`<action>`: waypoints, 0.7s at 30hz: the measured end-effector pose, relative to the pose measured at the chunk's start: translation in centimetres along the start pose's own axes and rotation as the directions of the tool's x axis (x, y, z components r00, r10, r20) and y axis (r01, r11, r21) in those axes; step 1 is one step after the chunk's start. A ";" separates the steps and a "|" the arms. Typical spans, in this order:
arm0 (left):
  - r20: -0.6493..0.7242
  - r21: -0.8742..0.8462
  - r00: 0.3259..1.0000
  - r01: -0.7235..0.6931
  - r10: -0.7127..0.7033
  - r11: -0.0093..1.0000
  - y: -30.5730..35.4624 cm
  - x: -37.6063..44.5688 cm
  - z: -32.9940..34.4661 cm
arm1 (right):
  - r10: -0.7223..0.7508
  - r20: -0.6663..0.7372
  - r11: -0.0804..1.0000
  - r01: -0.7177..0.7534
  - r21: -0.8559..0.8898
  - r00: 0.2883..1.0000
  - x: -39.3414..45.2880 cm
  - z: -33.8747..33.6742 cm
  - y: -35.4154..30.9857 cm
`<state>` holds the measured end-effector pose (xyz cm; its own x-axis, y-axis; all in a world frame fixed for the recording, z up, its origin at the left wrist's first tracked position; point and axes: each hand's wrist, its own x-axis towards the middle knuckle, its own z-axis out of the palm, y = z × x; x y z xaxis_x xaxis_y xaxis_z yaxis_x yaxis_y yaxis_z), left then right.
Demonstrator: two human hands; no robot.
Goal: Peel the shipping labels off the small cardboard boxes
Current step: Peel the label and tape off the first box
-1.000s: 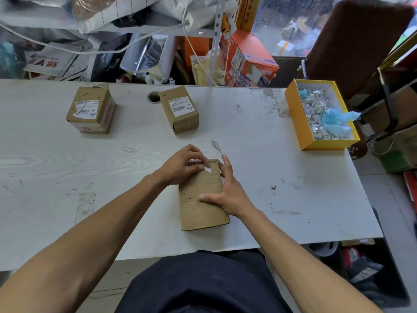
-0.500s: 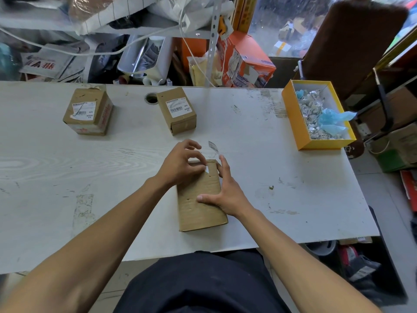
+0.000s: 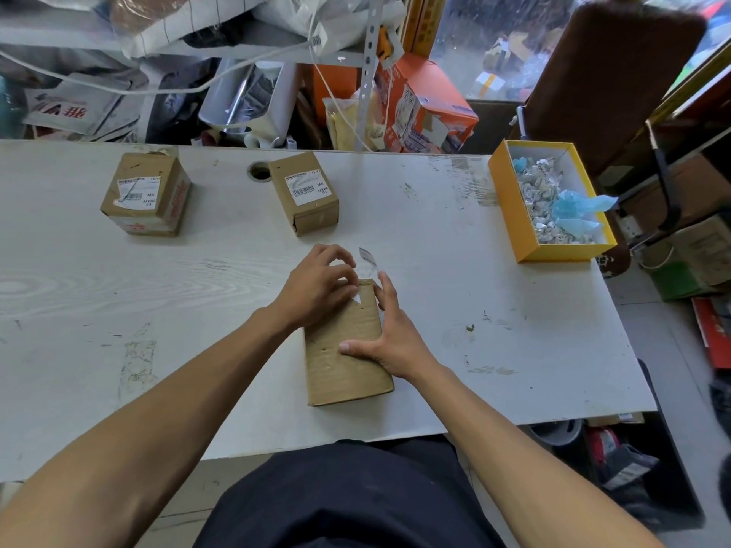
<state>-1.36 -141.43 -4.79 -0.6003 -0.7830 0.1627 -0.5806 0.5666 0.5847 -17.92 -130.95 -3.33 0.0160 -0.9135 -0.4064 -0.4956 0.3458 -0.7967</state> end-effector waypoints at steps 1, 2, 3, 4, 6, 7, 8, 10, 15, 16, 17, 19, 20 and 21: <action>-0.004 0.020 1.000 -0.015 0.015 1.000 0.0 0.0 0.1 | 0.001 0.000 1.000 -0.001 0.000 1.000 0.0 0.0 0.0; -0.004 0.040 1.000 -0.028 0.028 0.999 0.1 0.0 0.1 | 0.001 -0.001 1.000 -0.001 -0.001 1.000 0.0 0.0 0.0; -0.001 0.057 0.999 -0.035 0.035 0.998 0.1 0.0 0.1 | 0.001 -0.002 1.000 -0.001 -0.001 1.000 0.0 0.0 0.0; 0.004 0.072 0.999 -0.041 0.040 0.997 0.2 0.1 0.1 | 0.002 -0.003 1.000 -0.002 0.000 1.000 0.0 0.0 0.0; 0.019 0.102 0.999 -0.051 0.050 0.993 0.2 0.2 0.2 | 0.002 -0.002 1.000 -0.002 0.003 1.000 0.0 0.1 0.0; 0.028 0.113 0.998 -0.055 0.052 0.992 0.3 0.2 0.2 | 0.002 -0.002 1.000 -0.002 0.003 1.000 0.0 0.1 0.0; 0.035 0.120 0.998 -0.058 0.054 0.991 0.3 0.3 0.2 | 0.000 -0.003 1.000 0.000 0.003 1.000 0.0 0.1 0.0; 0.044 0.121 0.998 -0.060 0.055 0.991 0.3 0.3 0.2 | 0.001 -0.001 1.000 -0.001 0.004 1.000 0.0 0.0 0.0; 0.068 0.124 0.997 -0.050 0.042 0.991 0.2 0.4 0.2 | 0.003 -0.001 1.000 -0.003 0.000 1.000 0.0 0.0 0.0; 0.066 0.120 0.997 -0.043 0.035 0.992 0.2 0.4 0.2 | 0.003 -0.002 1.000 -0.003 -0.003 1.000 0.0 0.0 0.0; 0.062 0.112 0.998 -0.033 0.026 0.993 0.2 0.3 0.2 | 0.004 -0.002 1.000 -0.004 -0.004 1.000 0.1 0.0 0.0; 0.059 0.092 0.998 -0.012 0.007 0.996 0.2 0.2 0.3 | 0.004 -0.001 1.000 -0.004 -0.004 1.000 0.1 0.0 0.1; 0.061 0.083 0.998 -0.010 0.005 0.996 0.2 0.2 0.2 | 0.002 -0.002 1.000 -0.002 -0.003 1.000 0.0 0.0 0.1; 0.063 0.074 0.998 -0.010 0.006 0.997 0.2 0.2 0.2 | 0.002 -0.002 1.000 -0.002 -0.002 1.000 0.1 0.0 0.1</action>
<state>-1.67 -141.40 -4.79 -0.6370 -0.7622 0.1156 -0.6137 0.5921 0.5222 -17.96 -130.99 -3.40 0.0135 -0.9132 -0.4072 -0.4974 0.3471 -0.7950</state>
